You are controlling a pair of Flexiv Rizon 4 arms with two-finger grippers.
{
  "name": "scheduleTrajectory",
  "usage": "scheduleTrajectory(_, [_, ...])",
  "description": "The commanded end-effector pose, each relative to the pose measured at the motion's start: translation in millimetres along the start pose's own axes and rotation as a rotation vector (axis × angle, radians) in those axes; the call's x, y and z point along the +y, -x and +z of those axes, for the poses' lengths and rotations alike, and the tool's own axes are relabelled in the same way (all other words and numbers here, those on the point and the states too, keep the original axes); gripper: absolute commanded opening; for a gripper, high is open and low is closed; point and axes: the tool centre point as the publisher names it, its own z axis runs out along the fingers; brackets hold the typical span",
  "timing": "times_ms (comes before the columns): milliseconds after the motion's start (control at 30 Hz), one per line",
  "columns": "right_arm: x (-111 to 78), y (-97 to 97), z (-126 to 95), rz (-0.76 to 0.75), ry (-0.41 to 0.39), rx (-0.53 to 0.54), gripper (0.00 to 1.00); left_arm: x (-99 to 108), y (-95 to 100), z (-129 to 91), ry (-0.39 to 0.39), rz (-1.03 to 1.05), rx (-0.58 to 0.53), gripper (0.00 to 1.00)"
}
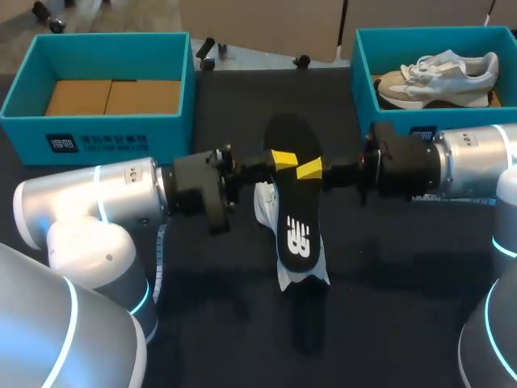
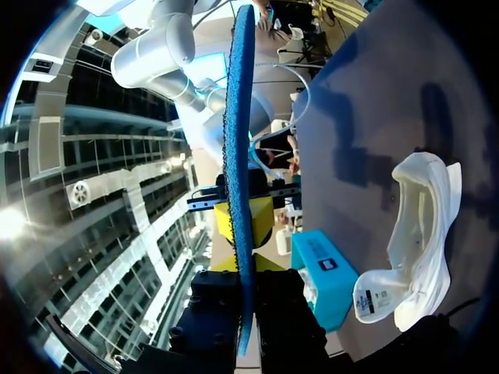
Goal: Take the shoe out of the shoebox, open the shoe tongue, remove and reinsert the insole, then place the shoe into the shoebox
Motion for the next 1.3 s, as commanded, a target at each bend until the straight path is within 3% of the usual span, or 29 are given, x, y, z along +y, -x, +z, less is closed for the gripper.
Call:
scheduleTrajectory(33, [-3.2,3.2,-3,0.003,0.018,-0.021,1.00,-4,-1.6,-1,0.000,-0.021,0.013,0.00])
scheduleTrajectory(533, [-14.2,20.5,-44,-0.197,0.149,-0.173,1.00,-22,-13.3,-12,-0.042,-0.190,0.100,0.00])
scheduleTrajectory(733, [-9.8,28.8,-58,-0.308,0.177,-0.324,1.00,-29,-19.9,-15,-0.060,-0.268,0.133,0.00])
scheduleTrajectory(867, [-6.1,31.0,-62,-0.454,0.150,-0.427,1.00,-32,-24.0,-17,-0.036,-0.330,0.135,0.00])
scheduleTrajectory(1133, [-4.6,21.0,-64,-0.650,0.080,-0.499,1.00,-36,-29.5,-17,-0.015,-0.464,0.128,0.00])
scheduleTrajectory(1300, [-4.6,19.8,-64,-0.645,0.090,-0.503,1.00,-38,-33.0,-16,0.042,-0.524,0.127,0.00])
